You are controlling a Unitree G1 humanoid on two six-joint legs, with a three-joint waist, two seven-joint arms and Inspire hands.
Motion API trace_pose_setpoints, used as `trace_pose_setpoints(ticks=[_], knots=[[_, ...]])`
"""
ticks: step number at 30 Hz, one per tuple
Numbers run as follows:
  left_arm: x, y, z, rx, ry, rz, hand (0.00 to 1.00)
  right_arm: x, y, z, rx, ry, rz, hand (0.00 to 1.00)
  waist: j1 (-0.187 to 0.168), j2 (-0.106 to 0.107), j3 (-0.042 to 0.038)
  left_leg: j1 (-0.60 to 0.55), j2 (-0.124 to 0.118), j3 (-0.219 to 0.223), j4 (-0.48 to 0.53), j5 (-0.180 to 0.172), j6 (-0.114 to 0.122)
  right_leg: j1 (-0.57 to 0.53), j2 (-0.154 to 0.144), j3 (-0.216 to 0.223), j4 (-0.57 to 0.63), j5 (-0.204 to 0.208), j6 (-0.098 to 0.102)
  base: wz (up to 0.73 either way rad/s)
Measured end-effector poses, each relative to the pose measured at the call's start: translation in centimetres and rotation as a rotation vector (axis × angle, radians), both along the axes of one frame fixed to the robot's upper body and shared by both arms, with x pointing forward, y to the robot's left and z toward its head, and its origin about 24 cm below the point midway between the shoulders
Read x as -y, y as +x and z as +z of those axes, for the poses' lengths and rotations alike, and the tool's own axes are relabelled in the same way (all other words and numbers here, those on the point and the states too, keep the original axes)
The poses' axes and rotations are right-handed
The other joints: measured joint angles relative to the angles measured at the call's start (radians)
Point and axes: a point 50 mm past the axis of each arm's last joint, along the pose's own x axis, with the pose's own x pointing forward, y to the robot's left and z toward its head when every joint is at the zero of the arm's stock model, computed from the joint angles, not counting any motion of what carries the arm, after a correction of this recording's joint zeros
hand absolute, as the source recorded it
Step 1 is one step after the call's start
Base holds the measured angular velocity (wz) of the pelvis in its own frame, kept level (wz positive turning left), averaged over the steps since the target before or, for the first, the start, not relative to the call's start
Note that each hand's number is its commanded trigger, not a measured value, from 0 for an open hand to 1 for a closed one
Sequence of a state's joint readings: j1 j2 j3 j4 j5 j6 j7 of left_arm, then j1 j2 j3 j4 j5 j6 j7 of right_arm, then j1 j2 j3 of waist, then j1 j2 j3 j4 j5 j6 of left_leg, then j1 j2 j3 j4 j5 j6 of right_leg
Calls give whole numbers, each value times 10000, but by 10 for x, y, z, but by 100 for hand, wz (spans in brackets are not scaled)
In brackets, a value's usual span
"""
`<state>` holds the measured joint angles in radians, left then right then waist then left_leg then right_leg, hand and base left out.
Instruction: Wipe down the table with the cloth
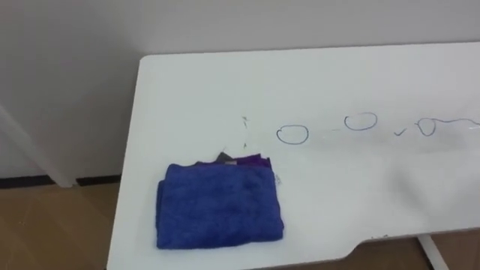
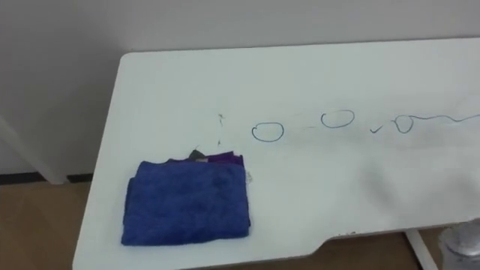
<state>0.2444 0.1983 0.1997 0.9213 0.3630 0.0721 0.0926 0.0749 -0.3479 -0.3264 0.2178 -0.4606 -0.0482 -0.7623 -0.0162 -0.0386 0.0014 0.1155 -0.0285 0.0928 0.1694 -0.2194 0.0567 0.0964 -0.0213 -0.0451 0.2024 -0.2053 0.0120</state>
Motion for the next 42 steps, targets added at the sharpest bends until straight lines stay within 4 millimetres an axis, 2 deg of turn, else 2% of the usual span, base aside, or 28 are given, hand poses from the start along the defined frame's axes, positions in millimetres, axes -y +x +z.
trace_pose_setpoints(ticks=[3, 5, 6, 9, 13, 17, 18, 21, 23, 26, 28, 34, 38, 42], knots=[[6, 5, -1, 78, -114, -389, 0, -23, 11, 6, -284, -1009, 1300, 0, 226, -3, -1, -2, 15, -131, -13, -1, 0, 66, -57, -290, -9, 0, 0, 12], [9, 7, -1, 110, -161, -651, 0, -38, 17, 7, -473, -1519, 2050, 0, 303, 38, 27, -56, 12, -184, -14, 0, 1, 58, -95, -495, -5, 1, 2, 6], [11, 9, -2, 110, -193, -794, 0, -47, 20, 7, -616, -1713, 2546, 0, 484, 66, 26, -49, 9, -221, -30, 0, 1, 56, -96, -500, -5, 1, 2, 6], [15, 10, -3, 89, -255, -1016, 0, -66, 26, 2, -1213, -2010, 3595, 0, 620, 139, 19, -60, -16, -274, -23, 1, 2, 90, -101, -660, -8, 2, 4, 8], [17, 12, -3, 104, -395, -1161, 0, -82, 30, -6, -1934, -2232, 4509, 0, 754, 163, 10, -180, -32, -489, 49, 3, -1, 86, -117, -933, -8, 2, 4, 19], [21, 12, -4, 64, -627, -1442, 0, -100, 37, -9, -2505, -2712, 5454, 0, 898, 148, 17, -201, -16, -638, 86, 7, -7, 97, -117, -992, -22, 1, 4, 9], [23, 14, -5, 84, -708, -1579, 0, -104, 37, -9, -2559, -2814, 5684, 0, 1010, 130, 28, -220, -14, -656, 84, 8, -8, 101, -118, -1030, -22, 1, 4, 0], [22, 15, -4, 88, -739, -1713, 0, -114, 38, -11, -2637, -3071, 6204, 0, 1049, -6, 59, -244, -19, -808, 128, 8, -10, 190, -134, -1197, -67, 2, 4, 16], [21, 14, -5, -31, -700, -1773, 0, -119, 38, -12, -2753, -3306, 6438, 0, 1103, -102, 29, -238, -31, -824, 132, 8, -10, 257, -141, -1239, -204, 2, 4, 8], [23, 15, -5, -45, -731, -1890, 0, -130, 38, -11, -2811, -3820, 6881, 0, 1219, -135, 41, -261, -42, -901, 171, 8, -10, 309, -158, -1393, -202, 2, 4, 8], [23, 15, -5, -48, -719, -1931, 0, -136, 37, -14, -2971, -4177, 7156, 0, 1293, -84, 70, -284, -45, -951, 206, 8, -10, 333, -170, -1529, -205, 3, 4, 8], [29, 16, -7, -197, -815, -2438, 0, -170, 31, -31, -4034, -4887, 8810, 0, 1340, 73, 135, -376, -61, -978, 265, 5, -13, 307, -182, -1528, -199, 5, 5, 1], [30, 17, -7, -174, -823, -2483, 0, -176, 29, -35, -4425, -5030, 9177, 0, 1343, 199, 61, -524, -81, -1062, 292, 5, -13, 217, -191, -1603, -188, 5, 5, 7], [32, 17, -7, -194, -820, -2621, 0, -180, 26, -40, -4598, -5039, 9352, 0, 1402, 201, -14, -497, -151, -1128, 354, 12, -16, 262, -202, -1715, -189, 4, 5, 6]])
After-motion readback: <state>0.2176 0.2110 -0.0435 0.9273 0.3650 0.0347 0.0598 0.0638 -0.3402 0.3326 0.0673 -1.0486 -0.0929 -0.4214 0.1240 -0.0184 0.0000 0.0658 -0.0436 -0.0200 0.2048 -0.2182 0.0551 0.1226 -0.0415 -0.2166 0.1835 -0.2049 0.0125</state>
